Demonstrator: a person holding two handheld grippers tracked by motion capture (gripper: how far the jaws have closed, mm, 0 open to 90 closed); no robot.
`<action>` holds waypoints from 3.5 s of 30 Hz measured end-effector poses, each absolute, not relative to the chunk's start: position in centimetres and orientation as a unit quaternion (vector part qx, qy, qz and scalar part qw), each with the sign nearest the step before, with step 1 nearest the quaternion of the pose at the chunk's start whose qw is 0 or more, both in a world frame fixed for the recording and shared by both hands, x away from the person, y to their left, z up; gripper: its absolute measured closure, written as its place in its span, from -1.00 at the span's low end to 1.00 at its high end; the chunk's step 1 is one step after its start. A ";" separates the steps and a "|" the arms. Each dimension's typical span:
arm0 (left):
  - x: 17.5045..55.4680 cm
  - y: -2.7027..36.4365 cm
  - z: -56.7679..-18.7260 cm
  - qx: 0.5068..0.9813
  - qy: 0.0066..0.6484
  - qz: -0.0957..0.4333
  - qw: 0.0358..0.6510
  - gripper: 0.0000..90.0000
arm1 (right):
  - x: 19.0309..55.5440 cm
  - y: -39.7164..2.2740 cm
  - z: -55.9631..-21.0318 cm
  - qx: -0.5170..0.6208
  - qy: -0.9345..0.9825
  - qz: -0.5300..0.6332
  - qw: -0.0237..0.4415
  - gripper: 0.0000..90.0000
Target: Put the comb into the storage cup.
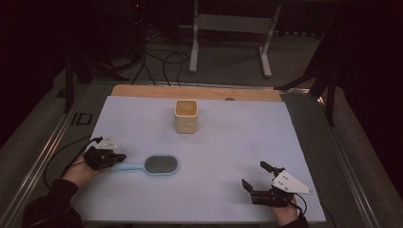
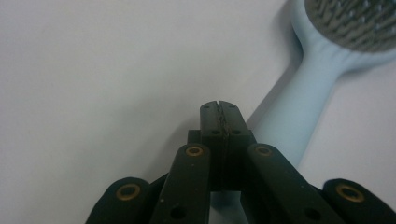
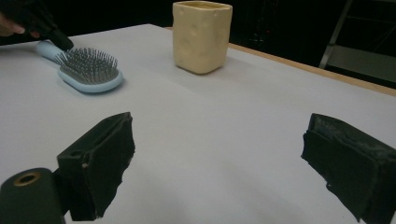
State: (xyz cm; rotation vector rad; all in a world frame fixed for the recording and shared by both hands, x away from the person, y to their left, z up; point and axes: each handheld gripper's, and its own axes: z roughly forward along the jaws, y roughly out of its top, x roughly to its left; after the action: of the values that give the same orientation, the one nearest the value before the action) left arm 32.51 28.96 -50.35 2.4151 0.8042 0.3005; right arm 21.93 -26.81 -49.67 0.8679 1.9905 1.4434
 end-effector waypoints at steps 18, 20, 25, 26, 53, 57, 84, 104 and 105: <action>26.8 26.8 -49.8 0.922 0.252 0.100 0.276 1.00 | 21.9 -26.6 -49.6 0.320 0.737 0.533 0.264 -0.81; 26.4 26.5 -49.8 0.925 0.246 0.097 0.274 1.00 | 21.9 -26.6 -49.6 0.320 0.737 0.533 0.264 -0.81; 25.6 25.9 -49.8 0.928 0.236 0.085 0.275 1.00 | 21.9 -26.7 -49.6 0.324 0.735 0.533 0.266 -0.81; 25.5 25.8 -49.8 0.929 0.233 0.082 0.276 1.00 | 21.9 -26.7 -49.6 0.323 0.735 0.534 0.265 -0.81; 25.2 24.6 -47.4 0.906 0.325 0.073 0.262 1.00 | 22.0 -26.6 -49.7 0.324 0.737 0.532 0.265 -0.81; 25.2 24.1 -46.5 0.898 0.344 0.069 0.265 1.00 | 21.9 -26.6 -49.7 0.322 0.738 0.531 0.265 -0.81; 25.1 20.5 -43.5 0.880 0.400 0.062 0.249 -0.10 | 22.0 -26.5 -49.7 0.321 0.739 0.531 0.264 -0.81; 27.1 18.1 -47.0 0.888 0.429 0.018 0.165 -0.99 | 22.0 -26.4 -49.8 0.321 0.741 0.528 0.263 -0.81; 27.2 18.0 -47.1 0.890 0.426 0.015 0.162 -0.96 | 22.0 -26.4 -49.8 0.320 0.741 0.528 0.263 -0.81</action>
State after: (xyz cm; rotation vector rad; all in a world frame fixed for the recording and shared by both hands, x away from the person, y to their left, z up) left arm 27.15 18.01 -47.14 2.5390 1.2168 0.0431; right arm 22.00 -26.42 -49.81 0.8667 2.0044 1.4276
